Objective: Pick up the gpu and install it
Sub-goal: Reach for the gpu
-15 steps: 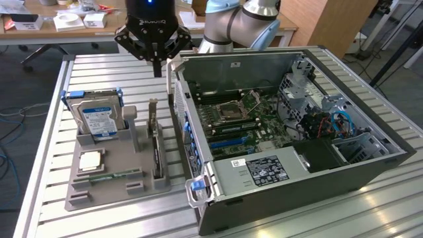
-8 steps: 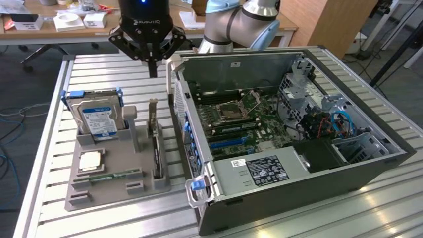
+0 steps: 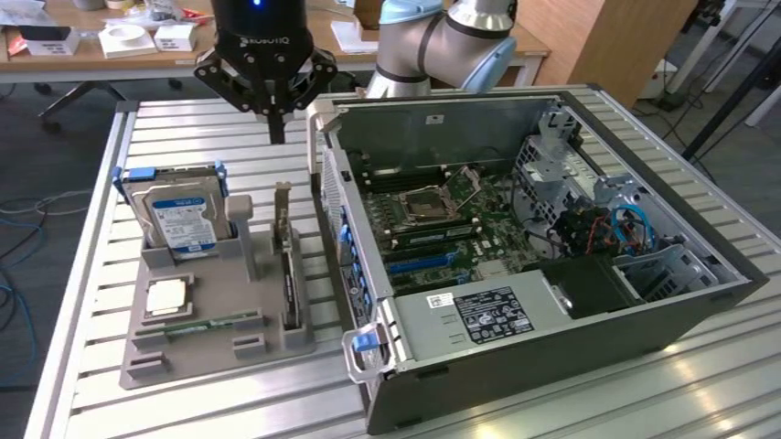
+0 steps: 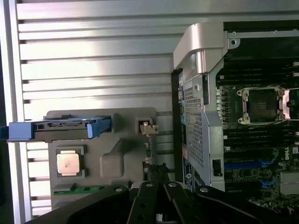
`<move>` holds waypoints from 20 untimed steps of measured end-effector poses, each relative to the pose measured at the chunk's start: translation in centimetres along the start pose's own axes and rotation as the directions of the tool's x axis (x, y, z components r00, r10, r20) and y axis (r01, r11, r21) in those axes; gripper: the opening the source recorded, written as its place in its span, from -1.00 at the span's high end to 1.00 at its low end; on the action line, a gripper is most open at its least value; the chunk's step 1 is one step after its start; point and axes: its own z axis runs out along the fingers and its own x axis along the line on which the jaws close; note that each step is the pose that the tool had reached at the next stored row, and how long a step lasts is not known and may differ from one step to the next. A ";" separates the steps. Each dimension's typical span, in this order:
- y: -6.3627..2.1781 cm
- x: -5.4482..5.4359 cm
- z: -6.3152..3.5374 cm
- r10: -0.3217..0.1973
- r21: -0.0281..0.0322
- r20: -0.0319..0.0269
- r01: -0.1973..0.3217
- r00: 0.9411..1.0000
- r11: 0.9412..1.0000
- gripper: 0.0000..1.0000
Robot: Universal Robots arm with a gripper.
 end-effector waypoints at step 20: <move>-0.96 0.0 -0.05 0.000 0.000 0.000 0.000 1.000 1.000 0.80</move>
